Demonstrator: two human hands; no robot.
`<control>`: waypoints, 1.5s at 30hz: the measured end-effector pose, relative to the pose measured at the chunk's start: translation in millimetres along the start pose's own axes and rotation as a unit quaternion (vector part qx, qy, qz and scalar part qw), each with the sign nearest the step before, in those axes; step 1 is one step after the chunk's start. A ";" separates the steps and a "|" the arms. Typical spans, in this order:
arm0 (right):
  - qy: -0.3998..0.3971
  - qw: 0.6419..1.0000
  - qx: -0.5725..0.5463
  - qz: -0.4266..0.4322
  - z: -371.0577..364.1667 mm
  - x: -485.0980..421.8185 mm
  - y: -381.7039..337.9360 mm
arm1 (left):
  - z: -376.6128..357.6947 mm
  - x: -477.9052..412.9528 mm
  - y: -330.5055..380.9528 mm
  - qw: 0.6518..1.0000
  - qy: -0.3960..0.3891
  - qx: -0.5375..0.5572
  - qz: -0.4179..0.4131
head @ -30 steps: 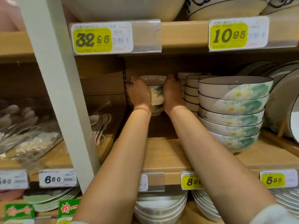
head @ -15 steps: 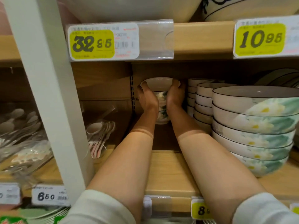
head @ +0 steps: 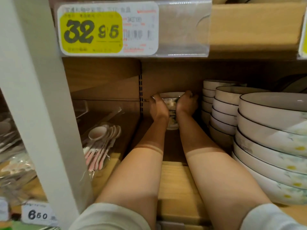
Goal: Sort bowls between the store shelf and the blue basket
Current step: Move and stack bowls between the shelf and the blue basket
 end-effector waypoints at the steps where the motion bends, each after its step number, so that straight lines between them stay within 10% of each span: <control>1: -0.001 1.000 0.014 -0.007 0.1 -1.2 3.3 | 1.1 -0.7 -1.9 1.000 0.000 -0.005 -0.003; 27: -0.116 0.990 0.074 0.023 34.3 67.6 -7.6 | 12.0 70.8 15.7 0.984 -0.010 0.150 0.099; 45: -0.293 0.954 -0.045 -0.051 163.7 196.0 -21.1 | 89.5 246.9 103.0 0.997 -0.066 0.002 0.026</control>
Point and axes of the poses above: each hand's wrist, its own x-axis away from the middle knuckle, its own z-axis out of the back of the hand, y = z × x, the point moved 6 cm from there along -x, towards the middle knuckle, and after that the axes turned 13 degrees about x, right-handed, at the moved point
